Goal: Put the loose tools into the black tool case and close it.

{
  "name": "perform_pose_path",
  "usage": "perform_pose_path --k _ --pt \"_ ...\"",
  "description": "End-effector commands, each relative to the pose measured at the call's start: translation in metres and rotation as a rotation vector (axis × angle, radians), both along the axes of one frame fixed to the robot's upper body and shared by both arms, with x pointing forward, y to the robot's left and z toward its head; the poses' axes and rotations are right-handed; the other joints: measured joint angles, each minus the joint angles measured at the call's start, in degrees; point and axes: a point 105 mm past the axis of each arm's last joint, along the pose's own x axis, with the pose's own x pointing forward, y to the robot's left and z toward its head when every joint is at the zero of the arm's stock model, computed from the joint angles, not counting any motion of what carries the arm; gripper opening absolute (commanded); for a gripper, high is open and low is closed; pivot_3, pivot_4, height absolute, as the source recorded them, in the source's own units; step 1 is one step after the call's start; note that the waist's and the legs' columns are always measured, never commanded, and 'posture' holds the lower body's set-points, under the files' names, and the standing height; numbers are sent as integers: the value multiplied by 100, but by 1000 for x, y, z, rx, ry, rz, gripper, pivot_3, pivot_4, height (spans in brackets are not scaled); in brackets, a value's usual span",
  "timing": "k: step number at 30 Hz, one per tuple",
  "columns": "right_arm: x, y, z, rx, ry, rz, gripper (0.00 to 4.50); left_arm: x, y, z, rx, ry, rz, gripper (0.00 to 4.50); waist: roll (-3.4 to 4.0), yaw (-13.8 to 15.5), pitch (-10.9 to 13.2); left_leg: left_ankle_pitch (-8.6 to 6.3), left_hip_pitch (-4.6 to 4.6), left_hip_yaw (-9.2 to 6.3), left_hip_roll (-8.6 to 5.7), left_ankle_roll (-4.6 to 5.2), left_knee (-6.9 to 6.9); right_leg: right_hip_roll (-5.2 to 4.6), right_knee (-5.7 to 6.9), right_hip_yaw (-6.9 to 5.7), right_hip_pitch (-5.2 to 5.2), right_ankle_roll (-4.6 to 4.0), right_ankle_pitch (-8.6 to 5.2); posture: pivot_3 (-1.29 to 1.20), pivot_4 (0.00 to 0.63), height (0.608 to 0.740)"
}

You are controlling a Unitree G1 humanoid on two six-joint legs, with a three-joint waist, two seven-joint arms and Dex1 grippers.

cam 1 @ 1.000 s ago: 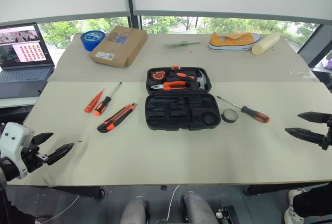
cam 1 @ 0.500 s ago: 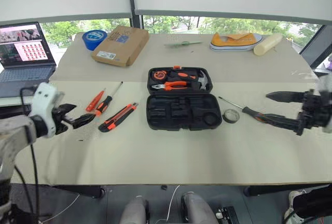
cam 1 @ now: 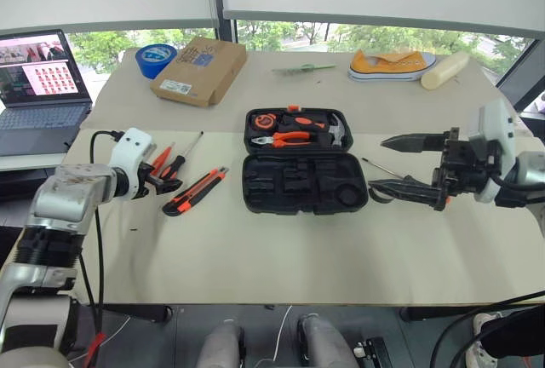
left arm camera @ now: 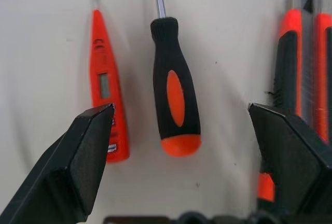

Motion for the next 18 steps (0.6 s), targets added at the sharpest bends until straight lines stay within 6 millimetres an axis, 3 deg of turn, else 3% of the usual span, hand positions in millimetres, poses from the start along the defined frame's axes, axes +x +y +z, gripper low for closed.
perform_pose_path --k 1,4,10,14,16,18 --pt "-6 8 5 5 -23 32 4456 9 -6 3 48 -49 -45 4174 0 5 0 0 -2 -1 -2 0 8 -2 26 0 -2 0 0 0 150 735" --pt "-8 10 3 8 -18 37 4500 13 -8 -1 65 -60 -54 3362 0 10 0 -6 -13 -7 -1 9 41 -1 34 -3 -2 2 -1 0 150 735" --pt "-7 12 0 10 -12 31 4500 14 -13 -8 50 -48 -67 951 0 8 0 -6 -8 -11 -12 11 55 -10 31 -2 1 9 -2 0 150 735" --pt "-6 9 -5 -7 -10 15 4500 15 -16 -5 24 -60 -74 856 0 5 0 -6 -6 -14 -14 11 57 -10 36 -1 2 9 -2 0 150 735" --pt "-5 6 -7 -19 -8 1 4500 18 -20 8 19 -120 -117 856 0 4 0 -6 -7 -16 -15 11 59 -11 37 -1 2 9 -2 0 150 735" --pt "-5 3 -10 -37 -7 -9 4500 20 -34 34 1 -247 -241 856 -1 4 1 -6 -8 -21 -16 11 60 -12 37 -1 1 9 -1 0 150 735"
